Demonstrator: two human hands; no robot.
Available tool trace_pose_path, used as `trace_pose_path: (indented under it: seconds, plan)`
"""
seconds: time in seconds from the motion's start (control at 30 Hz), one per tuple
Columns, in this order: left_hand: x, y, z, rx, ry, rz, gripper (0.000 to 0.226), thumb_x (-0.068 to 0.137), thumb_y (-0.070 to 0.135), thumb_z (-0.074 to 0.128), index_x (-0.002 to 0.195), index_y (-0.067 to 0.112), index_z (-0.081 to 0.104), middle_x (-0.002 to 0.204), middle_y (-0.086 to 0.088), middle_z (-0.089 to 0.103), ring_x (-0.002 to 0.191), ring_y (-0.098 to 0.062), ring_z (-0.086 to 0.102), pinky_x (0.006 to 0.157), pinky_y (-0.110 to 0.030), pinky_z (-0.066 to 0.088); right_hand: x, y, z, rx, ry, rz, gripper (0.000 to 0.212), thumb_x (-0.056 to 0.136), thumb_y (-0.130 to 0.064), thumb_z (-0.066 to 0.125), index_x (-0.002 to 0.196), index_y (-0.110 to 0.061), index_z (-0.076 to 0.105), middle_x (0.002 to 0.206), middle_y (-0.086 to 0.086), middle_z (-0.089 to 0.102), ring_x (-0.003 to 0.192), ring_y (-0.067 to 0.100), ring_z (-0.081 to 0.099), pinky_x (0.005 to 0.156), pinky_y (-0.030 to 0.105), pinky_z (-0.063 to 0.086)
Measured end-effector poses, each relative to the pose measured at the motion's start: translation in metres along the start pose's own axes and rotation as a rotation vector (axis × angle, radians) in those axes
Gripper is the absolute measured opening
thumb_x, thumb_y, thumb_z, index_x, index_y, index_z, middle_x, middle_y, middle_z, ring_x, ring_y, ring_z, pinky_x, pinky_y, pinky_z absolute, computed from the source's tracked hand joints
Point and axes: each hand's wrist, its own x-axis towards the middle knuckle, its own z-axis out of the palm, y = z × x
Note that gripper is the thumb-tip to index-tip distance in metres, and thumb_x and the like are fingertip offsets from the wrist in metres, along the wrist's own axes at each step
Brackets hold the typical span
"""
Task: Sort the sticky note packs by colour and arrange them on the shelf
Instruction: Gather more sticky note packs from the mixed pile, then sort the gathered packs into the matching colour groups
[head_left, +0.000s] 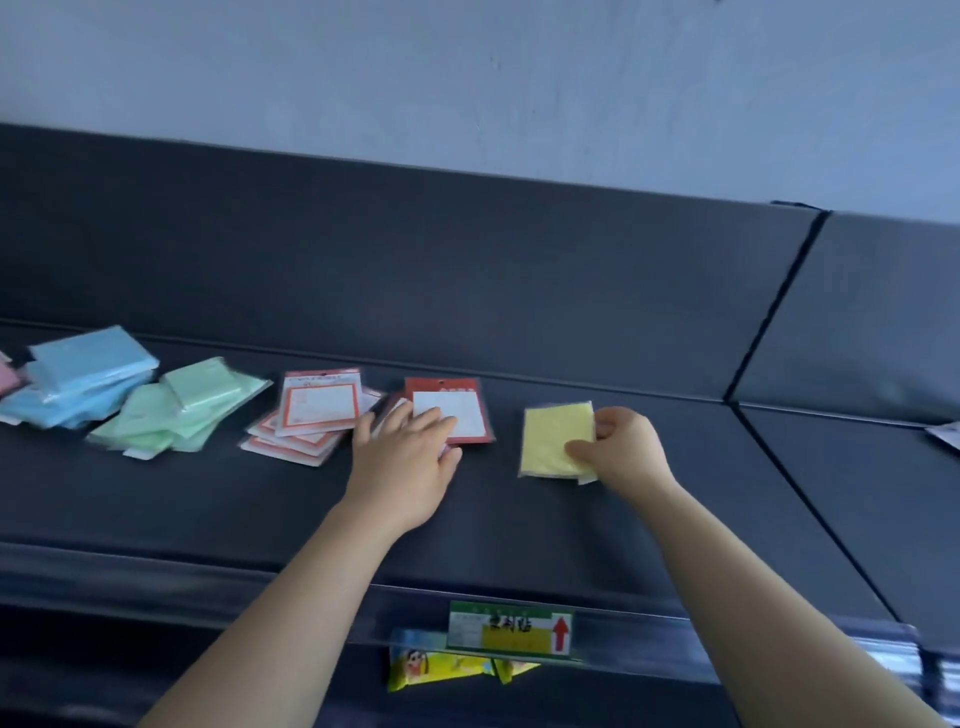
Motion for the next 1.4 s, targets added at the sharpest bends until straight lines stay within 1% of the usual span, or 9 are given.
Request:
trace_pose_path:
  seconds: [0.1, 0.23, 0.4, 0.53, 0.67, 0.83, 1.1, 1.27, 1.4]
  plan:
    - [-0.005, 0.000, 0.001, 0.010, 0.036, -0.038, 0.041, 0.101, 0.045, 0.031, 0.140, 0.034, 0.042, 0.153, 0.016, 0.033, 0.147, -0.014, 0.015, 0.114, -0.044, 0.008, 0.002, 0.008, 0.001, -0.087, -0.035, -0.066, 0.035, 0.078, -0.014, 0.070, 0.111, -0.012, 0.059, 0.099, 0.001, 0.065, 0.084, 0.018, 0.060, 0.056, 0.021, 0.042]
    - [-0.006, 0.002, -0.002, 0.033, 0.089, -0.075, 0.035, 0.100, 0.041, 0.035, 0.125, 0.028, 0.056, 0.141, 0.013, 0.050, 0.140, -0.016, 0.028, 0.110, -0.041, 0.015, 0.002, 0.011, 0.001, -0.199, -0.032, -0.113, 0.033, 0.079, -0.026, 0.070, 0.108, -0.014, 0.059, 0.100, 0.001, 0.058, 0.096, 0.023, 0.055, 0.068, 0.029, 0.044]
    - [0.010, 0.023, -0.006, -0.111, 0.232, -0.022, 0.031, 0.095, 0.029, 0.045, 0.100, 0.014, 0.071, 0.104, 0.000, 0.070, 0.100, -0.026, 0.060, 0.085, -0.035, 0.039, -0.007, 0.016, -0.013, -0.311, 0.027, -0.187, 0.044, 0.091, -0.035, 0.059, 0.129, -0.014, 0.053, 0.129, 0.001, 0.052, 0.119, 0.023, 0.047, 0.084, 0.030, 0.041]
    - [0.021, 0.064, -0.010, -0.379, 0.192, 0.055, 0.022, 0.095, 0.022, 0.051, 0.102, 0.018, 0.072, 0.099, 0.003, 0.068, 0.094, -0.020, 0.059, 0.075, -0.028, 0.043, -0.021, 0.022, -0.041, -0.347, 0.112, -0.193, 0.050, 0.097, -0.040, 0.050, 0.140, -0.015, 0.045, 0.143, -0.001, 0.047, 0.123, 0.019, 0.048, 0.094, 0.030, 0.040]
    - [0.033, 0.112, -0.011, -0.458, 0.151, 0.137, 0.023, 0.096, 0.026, 0.049, 0.102, 0.021, 0.071, 0.103, 0.007, 0.064, 0.097, -0.016, 0.057, 0.079, -0.030, 0.044, -0.031, 0.039, -0.081, -0.417, 0.225, -0.180, 0.049, 0.098, -0.041, 0.046, 0.140, -0.017, 0.046, 0.142, -0.003, 0.049, 0.129, 0.017, 0.045, 0.097, 0.029, 0.038]
    - [0.036, 0.170, -0.004, -0.497, 0.094, 0.253, 0.021, 0.095, 0.028, 0.051, 0.095, 0.020, 0.070, 0.086, 0.007, 0.061, 0.084, -0.015, 0.056, 0.075, -0.033, 0.048, -0.039, 0.071, -0.135, -0.491, 0.326, -0.121, 0.045, 0.098, -0.039, 0.047, 0.137, -0.017, 0.048, 0.136, -0.002, 0.053, 0.123, 0.019, 0.049, 0.092, 0.030, 0.041]
    - [0.041, 0.298, 0.021, -0.547, 0.047, 0.359, 0.024, 0.096, 0.030, 0.050, 0.105, 0.019, 0.069, 0.091, 0.004, 0.063, 0.087, -0.015, 0.058, 0.079, -0.032, 0.049, -0.029, 0.152, -0.241, -0.524, 0.406, -0.034, 0.044, 0.096, -0.036, 0.050, 0.136, -0.017, 0.050, 0.137, 0.001, 0.054, 0.125, 0.022, 0.049, 0.096, 0.031, 0.039]
    - [0.041, 0.395, 0.045, -0.546, -0.017, 0.349, 0.025, 0.095, 0.033, 0.051, 0.108, 0.018, 0.067, 0.097, 0.004, 0.063, 0.088, -0.016, 0.059, 0.078, -0.029, 0.049, -0.018, 0.212, -0.325, -0.574, 0.372, 0.036, 0.043, 0.095, -0.029, 0.053, 0.134, -0.012, 0.052, 0.136, 0.008, 0.055, 0.124, 0.026, 0.049, 0.095, 0.033, 0.039]
    - [0.044, 0.463, 0.063, -0.503, -0.076, 0.325, 0.028, 0.096, 0.033, 0.051, 0.113, 0.017, 0.065, 0.103, 0.003, 0.064, 0.094, -0.017, 0.058, 0.077, -0.028, 0.047, -0.008, 0.259, -0.387, -0.685, 0.282, 0.083, 0.057, 0.091, -0.031, 0.057, 0.143, -0.014, 0.040, 0.143, 0.006, 0.047, 0.130, 0.026, 0.043, 0.101, 0.033, 0.035]
